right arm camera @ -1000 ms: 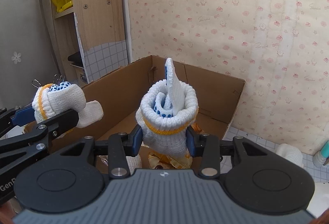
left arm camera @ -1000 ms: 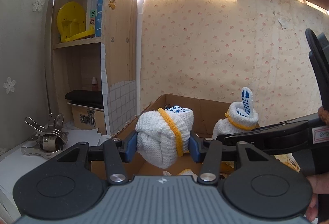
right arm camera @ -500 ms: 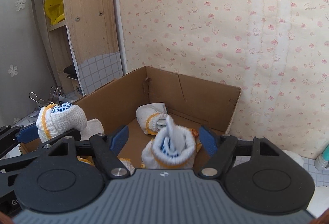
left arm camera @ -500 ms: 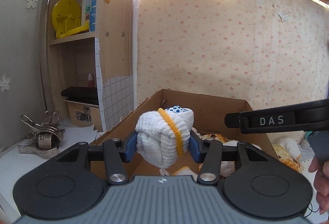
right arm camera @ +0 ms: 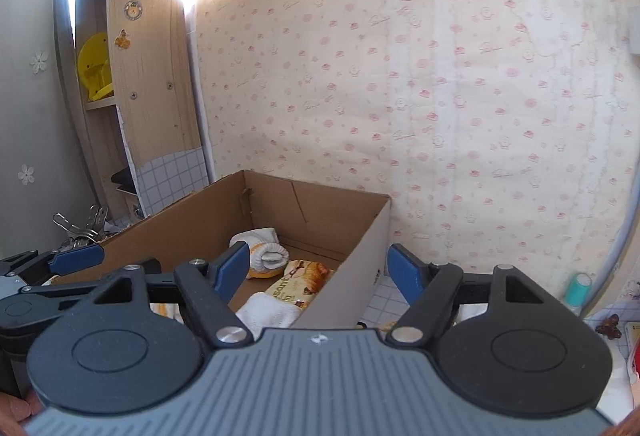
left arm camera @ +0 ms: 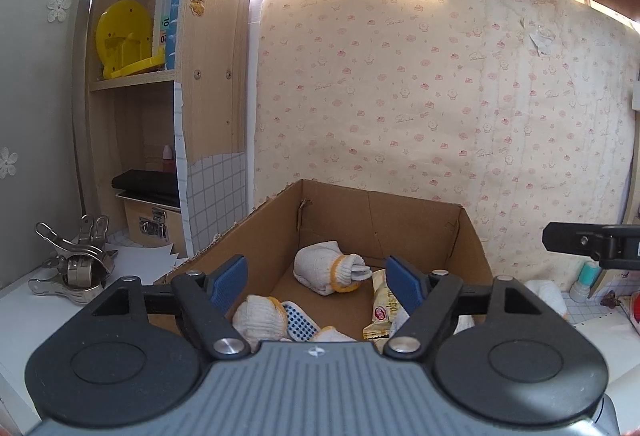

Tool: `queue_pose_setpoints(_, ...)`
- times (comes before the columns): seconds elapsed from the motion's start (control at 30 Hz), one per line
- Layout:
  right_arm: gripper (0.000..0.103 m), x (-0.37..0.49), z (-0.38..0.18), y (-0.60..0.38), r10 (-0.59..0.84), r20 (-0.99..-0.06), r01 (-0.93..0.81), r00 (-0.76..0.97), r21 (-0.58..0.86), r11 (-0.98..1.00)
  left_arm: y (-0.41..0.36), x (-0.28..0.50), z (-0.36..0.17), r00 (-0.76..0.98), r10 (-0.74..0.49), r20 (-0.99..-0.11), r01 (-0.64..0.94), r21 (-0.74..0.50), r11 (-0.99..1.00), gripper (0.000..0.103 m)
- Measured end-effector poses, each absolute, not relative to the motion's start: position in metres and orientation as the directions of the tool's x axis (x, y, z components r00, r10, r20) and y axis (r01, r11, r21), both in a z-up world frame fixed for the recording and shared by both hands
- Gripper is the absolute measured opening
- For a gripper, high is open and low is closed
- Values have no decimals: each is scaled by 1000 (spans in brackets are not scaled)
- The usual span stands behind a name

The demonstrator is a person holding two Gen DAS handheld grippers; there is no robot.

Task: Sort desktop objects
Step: 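Open the right tool to drop its glove while the left tool releases its glove, then move both open tools to the croissant packet and white knit glove on the table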

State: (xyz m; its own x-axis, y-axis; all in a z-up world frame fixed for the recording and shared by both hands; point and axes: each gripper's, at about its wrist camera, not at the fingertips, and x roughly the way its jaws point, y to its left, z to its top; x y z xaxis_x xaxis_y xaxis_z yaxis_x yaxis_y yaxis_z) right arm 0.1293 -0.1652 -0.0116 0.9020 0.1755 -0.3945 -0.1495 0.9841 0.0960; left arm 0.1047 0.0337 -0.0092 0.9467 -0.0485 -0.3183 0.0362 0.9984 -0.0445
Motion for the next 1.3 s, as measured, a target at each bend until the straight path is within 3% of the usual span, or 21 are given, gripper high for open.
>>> queue_pose_setpoints(0.4, 75, 79, -35, -260, -5, -408, 69, 913, 141, 988, -45, 64, -9, 931, -230, -283, 220, -67, 973, 81)
queue_pose_setpoints(0.63, 76, 44, -48, -306, -66, -414, 143, 908, 159, 977, -110, 57, -27, 901, -302, -311, 292, -79, 953, 86)
queue_pose_setpoints(0.7, 80, 37, -51, -317, -82, -414, 163, 907, 166, 972, -128, 60, -34, 902, -293, -318, 286, -68, 956, 86)
queue_pose_setpoints(1.3, 80, 15, -76, -372, -87, -434, 178, 897, 173, 969, -202, 171, -96, 856, -50, -515, 61, 5, 998, 86)
